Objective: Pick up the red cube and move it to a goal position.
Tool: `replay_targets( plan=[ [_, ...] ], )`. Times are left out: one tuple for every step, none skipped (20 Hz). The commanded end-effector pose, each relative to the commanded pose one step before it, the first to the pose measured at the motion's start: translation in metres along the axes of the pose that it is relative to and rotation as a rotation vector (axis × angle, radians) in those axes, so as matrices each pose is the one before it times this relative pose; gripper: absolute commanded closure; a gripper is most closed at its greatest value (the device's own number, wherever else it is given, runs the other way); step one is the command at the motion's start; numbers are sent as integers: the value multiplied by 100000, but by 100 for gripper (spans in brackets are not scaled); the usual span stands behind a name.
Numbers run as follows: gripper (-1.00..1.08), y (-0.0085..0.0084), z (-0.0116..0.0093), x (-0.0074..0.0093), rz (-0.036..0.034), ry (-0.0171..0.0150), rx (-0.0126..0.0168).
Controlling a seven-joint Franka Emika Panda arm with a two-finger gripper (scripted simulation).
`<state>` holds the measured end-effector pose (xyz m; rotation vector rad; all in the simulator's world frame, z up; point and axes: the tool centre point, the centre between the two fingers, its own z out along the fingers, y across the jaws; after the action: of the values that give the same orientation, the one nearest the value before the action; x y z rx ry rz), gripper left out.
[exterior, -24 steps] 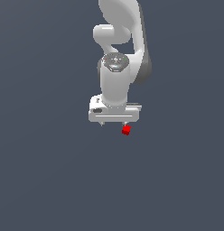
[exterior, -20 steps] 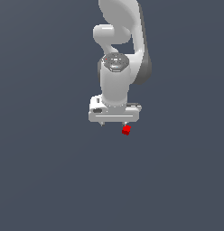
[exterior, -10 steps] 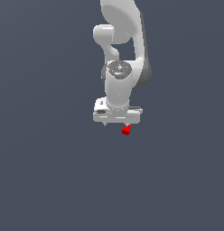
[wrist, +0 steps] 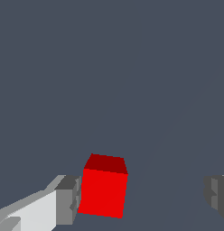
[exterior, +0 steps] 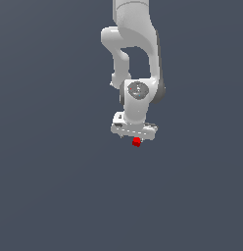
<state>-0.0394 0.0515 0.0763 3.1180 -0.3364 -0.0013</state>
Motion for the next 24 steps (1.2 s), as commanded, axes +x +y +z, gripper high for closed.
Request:
replay_targets(
  plan=[
    [-92, -716, 1632, -813, 4062, 58, 115],
    [-92, -253, 562, -267, 1342, -5, 41],
    [-92, -236, 520, -243, 1238, -5, 40],
    [-92, -221, 478, -220, 1132, -5, 38],
    [-92, -202, 435, -197, 1031, -5, 37],
    [-92, -185, 392, -175, 923, -5, 35],
    [-92, -168, 348, -154, 813, -5, 33],
    [-92, -147, 303, -131, 710, -5, 30],
    [-92, -127, 258, -111, 601, -5, 27],
    [-92, -103, 212, -89, 497, -4, 23],
    [-92, -83, 166, -70, 384, -4, 19],
    [-92, -59, 119, -49, 276, -3, 14],
    [-92, -34, 71, -28, 169, -2, 9],
    [-92, -5, 24, -6, 69, -1, 4],
    [108, 0, 0, 0, 0, 0, 0],
    [108, 0, 0, 0, 0, 0, 0],
    [108, 0, 0, 0, 0, 0, 0],
    [108, 0, 0, 0, 0, 0, 0],
    [108, 0, 0, 0, 0, 0, 0],
    [108, 0, 0, 0, 0, 0, 0],
    [108, 0, 0, 0, 0, 0, 0],
    [108, 0, 0, 0, 0, 0, 0],
    [108, 0, 0, 0, 0, 0, 0],
    [108, 0, 0, 0, 0, 0, 0]
  ],
)
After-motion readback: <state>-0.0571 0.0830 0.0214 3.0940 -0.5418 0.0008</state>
